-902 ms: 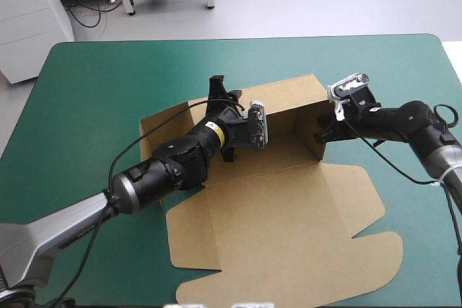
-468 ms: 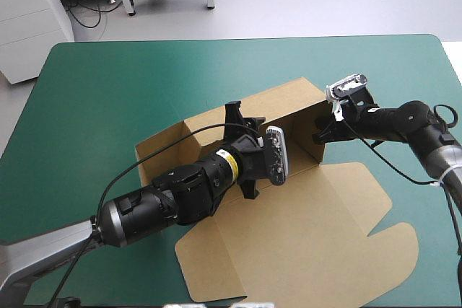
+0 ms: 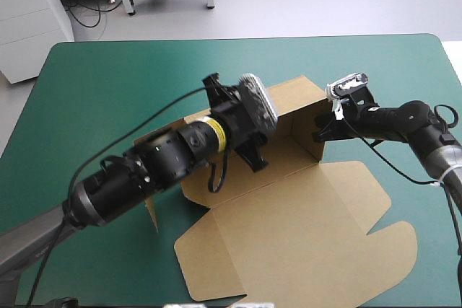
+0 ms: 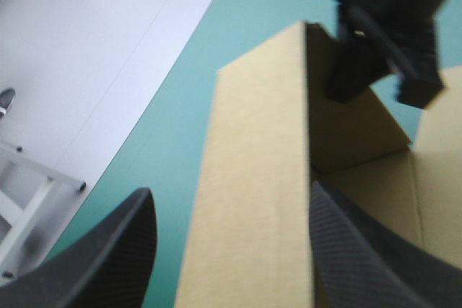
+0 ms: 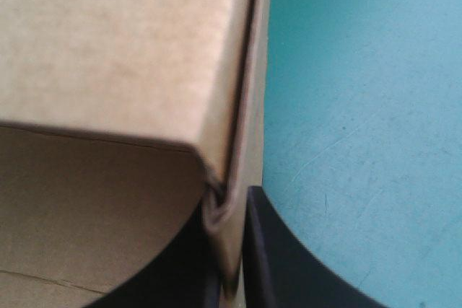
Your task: Fold the box
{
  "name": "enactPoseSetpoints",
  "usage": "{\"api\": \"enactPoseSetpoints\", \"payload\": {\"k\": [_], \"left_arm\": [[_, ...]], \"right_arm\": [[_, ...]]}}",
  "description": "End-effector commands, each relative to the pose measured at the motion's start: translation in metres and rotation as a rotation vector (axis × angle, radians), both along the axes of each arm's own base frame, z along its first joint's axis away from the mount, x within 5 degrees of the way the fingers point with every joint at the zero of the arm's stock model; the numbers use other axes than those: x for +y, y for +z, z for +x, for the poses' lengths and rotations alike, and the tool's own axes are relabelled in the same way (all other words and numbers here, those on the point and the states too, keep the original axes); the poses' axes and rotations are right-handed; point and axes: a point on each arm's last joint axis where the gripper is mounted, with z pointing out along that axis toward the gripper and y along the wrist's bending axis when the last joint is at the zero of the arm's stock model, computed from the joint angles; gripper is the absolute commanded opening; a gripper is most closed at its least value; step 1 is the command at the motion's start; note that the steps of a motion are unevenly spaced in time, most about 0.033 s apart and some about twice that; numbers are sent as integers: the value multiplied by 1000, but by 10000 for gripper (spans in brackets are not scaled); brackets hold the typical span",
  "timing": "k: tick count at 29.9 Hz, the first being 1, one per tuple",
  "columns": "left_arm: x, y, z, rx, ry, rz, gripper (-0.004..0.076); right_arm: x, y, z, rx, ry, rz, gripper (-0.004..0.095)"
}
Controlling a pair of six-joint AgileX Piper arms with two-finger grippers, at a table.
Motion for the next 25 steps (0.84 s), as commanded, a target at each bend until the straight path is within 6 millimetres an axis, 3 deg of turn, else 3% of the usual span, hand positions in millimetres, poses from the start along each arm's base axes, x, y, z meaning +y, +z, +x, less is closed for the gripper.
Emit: {"api": "enactPoseSetpoints", "payload": {"k": [1,7,13,25], "left_arm": [[39,49,18,7,115,-221,442],[124,76,64,97,440,-342,442],[194,66,84,234,696,-380,442],[275,37,104,407,888,-422,442]], "right_arm": [[3,24,-2,-68,-38,71,-22],[2,24,-2,-68,-48,73,-22],[2,24,-1,-72,-52,72,-22],[1,28,0,-85,-55,70,-22]]}}
